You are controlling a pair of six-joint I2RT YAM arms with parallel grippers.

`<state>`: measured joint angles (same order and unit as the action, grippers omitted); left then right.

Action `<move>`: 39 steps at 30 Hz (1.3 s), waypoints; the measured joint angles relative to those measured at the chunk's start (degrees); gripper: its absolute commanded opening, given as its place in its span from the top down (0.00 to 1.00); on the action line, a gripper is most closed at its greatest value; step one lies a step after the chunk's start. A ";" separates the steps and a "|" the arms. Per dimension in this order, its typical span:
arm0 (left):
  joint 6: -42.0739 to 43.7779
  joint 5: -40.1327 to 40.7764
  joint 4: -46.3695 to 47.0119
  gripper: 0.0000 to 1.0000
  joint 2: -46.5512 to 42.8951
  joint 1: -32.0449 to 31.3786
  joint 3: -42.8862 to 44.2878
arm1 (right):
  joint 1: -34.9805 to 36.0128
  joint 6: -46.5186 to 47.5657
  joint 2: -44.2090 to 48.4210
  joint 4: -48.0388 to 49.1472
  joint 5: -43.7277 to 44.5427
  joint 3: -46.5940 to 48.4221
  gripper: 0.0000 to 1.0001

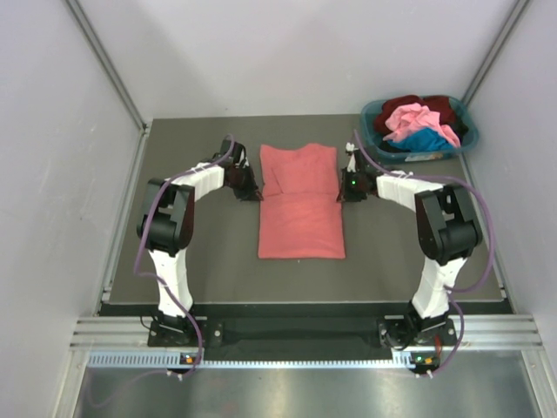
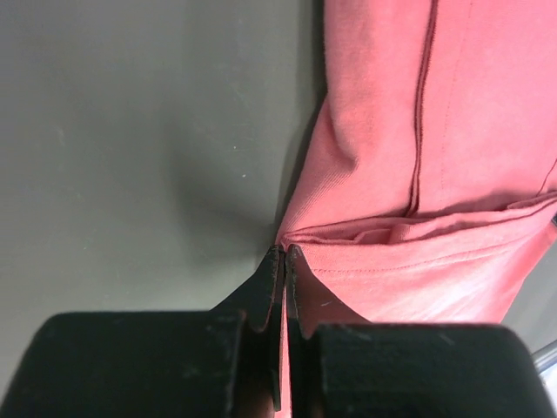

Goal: Fold and stack the t-shirts
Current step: Fold the tshirt

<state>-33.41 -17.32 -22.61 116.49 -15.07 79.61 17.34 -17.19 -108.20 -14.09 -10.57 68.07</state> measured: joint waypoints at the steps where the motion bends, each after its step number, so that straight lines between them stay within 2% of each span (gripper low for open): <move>1: -0.13 0.24 -0.02 1.00 -0.04 0.00 0.00 | 0.00 0.00 0.26 0.11 0.11 -0.24 1.00; 3: -0.37 0.50 -0.04 1.00 -0.17 -0.02 0.00 | 0.00 0.00 0.57 0.13 0.28 -0.35 1.00; 4: -0.52 0.50 -0.07 1.00 -0.24 -0.04 0.00 | 0.00 -0.02 0.70 0.15 0.33 -0.39 0.96; 5: -0.57 0.46 -0.07 0.85 -0.33 -0.04 0.00 | 0.00 -0.11 0.81 0.17 0.33 -0.55 0.89; 6: -0.46 0.44 -0.09 0.74 -0.42 -0.04 0.00 | 0.00 -0.35 0.98 0.07 0.33 -0.59 0.82; 7: -0.66 0.35 -0.13 0.66 -0.52 -0.02 0.00 | 0.00 -0.52 1.14 -0.02 0.33 -0.59 0.69; 8: -0.70 0.44 -0.26 0.60 -0.76 -0.02 0.00 | -0.02 -0.87 1.36 -0.26 0.37 -0.59 0.65; 13: -0.46 2.27 -4.17 0.53 -4.00 -0.02 0.09 | -0.55 -1.09 5.57 -3.34 0.15 -0.83 0.50; 17: 0.59 2.97 -7.15 0.53 -9.70 0.00 -1.55 | -0.68 -2.01 13.27 -4.83 -1.40 -5.92 0.48; 23: 0.22 -1.51 -4.70 0.49 -26.40 0.02 -21.68 | -0.63 -3.58 26.18 -6.67 -5.53 -21.49 0.46; 26: -1.14 -4.85 -2.75 0.48 -31.39 0.00 -30.64 | -0.59 -4.52 30.71 -8.02 -6.93 -27.52 0.45; 32: -4.52 -10.47 2.21 0.46 -34.51 -0.44 -39.08 | -0.17 -7.17 37.48 -7.30 -9.25 -35.89 0.45; 39: -7.34 -11.61 7.82 0.46 -36.30 -1.66 -43.76 | 1.05 -10.54 37.33 -1.07 -11.58 -39.95 0.47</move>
<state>-40.75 -28.93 -14.79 80.18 -16.73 35.86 18.39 -27.73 -70.87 -15.16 -22.15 28.12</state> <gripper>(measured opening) 0.547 0.537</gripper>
